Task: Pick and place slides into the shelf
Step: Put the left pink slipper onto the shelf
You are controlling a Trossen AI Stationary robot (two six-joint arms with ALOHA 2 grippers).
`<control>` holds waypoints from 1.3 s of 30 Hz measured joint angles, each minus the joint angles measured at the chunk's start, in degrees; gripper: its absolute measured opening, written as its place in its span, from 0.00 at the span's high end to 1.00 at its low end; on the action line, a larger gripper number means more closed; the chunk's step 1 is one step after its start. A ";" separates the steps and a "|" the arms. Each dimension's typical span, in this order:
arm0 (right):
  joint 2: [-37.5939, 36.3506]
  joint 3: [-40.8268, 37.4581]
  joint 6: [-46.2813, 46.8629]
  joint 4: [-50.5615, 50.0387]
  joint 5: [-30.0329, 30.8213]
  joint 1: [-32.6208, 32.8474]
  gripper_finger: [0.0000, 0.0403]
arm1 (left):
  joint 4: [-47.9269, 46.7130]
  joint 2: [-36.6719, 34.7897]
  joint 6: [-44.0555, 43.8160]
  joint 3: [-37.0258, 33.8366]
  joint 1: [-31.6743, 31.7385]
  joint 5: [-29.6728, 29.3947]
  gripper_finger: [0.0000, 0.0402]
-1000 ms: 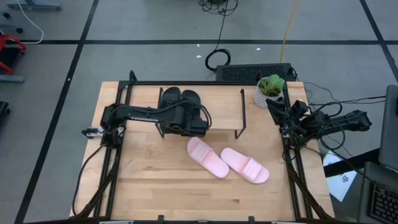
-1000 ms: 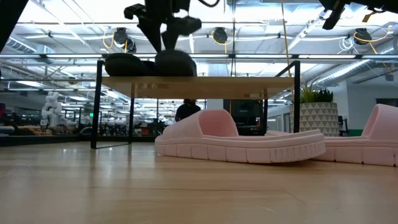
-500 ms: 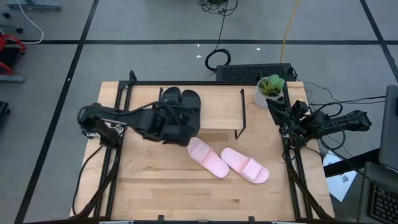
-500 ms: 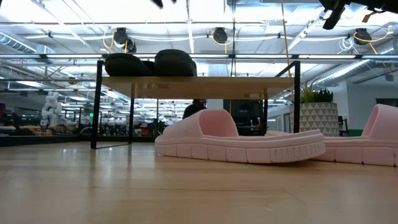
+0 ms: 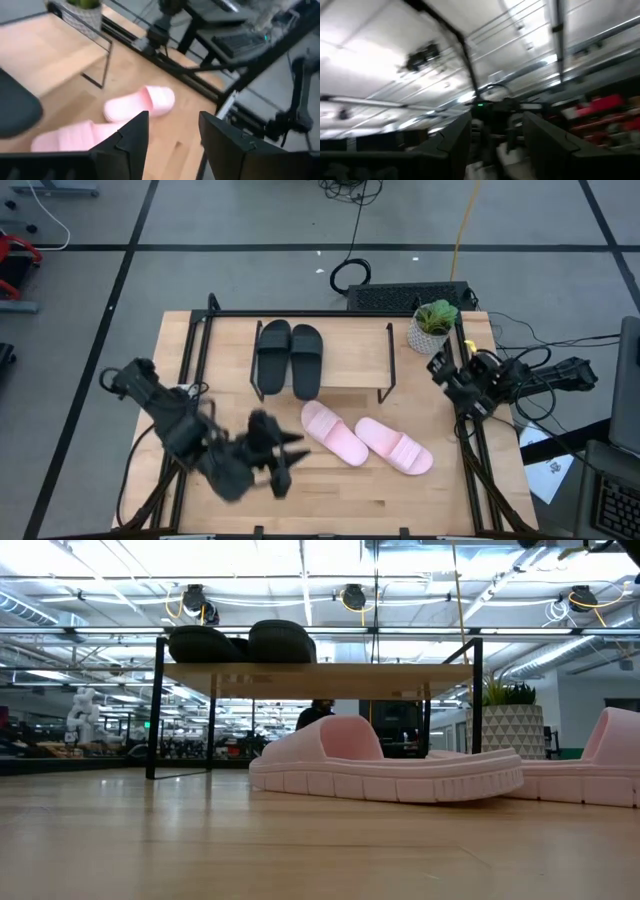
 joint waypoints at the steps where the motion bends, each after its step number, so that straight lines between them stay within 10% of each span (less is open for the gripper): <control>1: 0.00 0.00 0.63 0.02 -2.09 0.00 0.58 | 0.83 1.04 -0.67 -0.03 -0.86 -0.65 0.57; 11: 3.28 8.20 -2.54 -5.22 -7.73 2.30 0.58 | 2.06 12.09 -13.16 -0.03 -1.63 1.02 0.57; 23: 15.21 32.96 -19.34 -45.96 -8.42 7.23 0.58 | 4.13 19.29 -14.84 -0.03 2.40 6.91 0.57; 39: 20.44 34.17 -24.77 -55.87 -5.91 10.40 0.58 | -0.26 19.91 -14.83 -0.03 4.72 12.68 0.57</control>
